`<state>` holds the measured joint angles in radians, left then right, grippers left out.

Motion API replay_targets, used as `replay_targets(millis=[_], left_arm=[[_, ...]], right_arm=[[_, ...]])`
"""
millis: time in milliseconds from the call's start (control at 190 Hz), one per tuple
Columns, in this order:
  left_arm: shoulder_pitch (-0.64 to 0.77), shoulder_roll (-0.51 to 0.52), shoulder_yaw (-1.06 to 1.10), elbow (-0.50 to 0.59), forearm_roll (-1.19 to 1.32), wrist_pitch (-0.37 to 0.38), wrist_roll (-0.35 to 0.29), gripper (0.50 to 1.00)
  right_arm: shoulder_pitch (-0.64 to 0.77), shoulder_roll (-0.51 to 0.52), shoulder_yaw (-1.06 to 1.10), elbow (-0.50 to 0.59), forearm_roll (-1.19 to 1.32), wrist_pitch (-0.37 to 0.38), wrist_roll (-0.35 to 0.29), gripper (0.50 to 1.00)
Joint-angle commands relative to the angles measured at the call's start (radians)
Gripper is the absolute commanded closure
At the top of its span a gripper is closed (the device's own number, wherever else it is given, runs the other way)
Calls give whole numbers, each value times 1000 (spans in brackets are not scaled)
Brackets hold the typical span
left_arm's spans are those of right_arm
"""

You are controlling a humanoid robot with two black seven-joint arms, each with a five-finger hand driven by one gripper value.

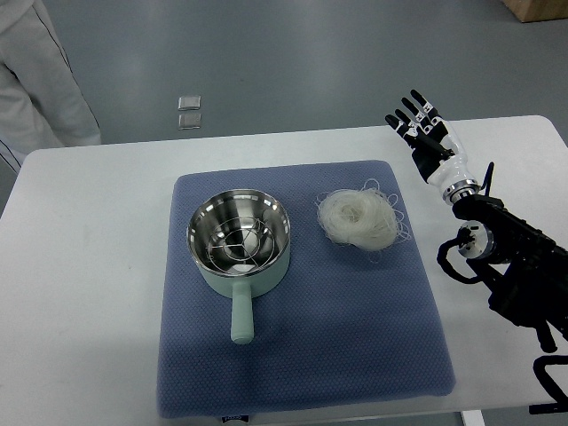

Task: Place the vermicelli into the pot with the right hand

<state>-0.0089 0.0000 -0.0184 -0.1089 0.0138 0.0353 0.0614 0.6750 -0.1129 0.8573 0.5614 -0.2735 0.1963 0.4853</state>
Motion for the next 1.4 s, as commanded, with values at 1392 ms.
replay_targets(millis=[1392], left_arm=[[-2,0,0,2,0,2,0,500]], right_arm=[[2,-5,-7,3,-1,-2,-1,572]])
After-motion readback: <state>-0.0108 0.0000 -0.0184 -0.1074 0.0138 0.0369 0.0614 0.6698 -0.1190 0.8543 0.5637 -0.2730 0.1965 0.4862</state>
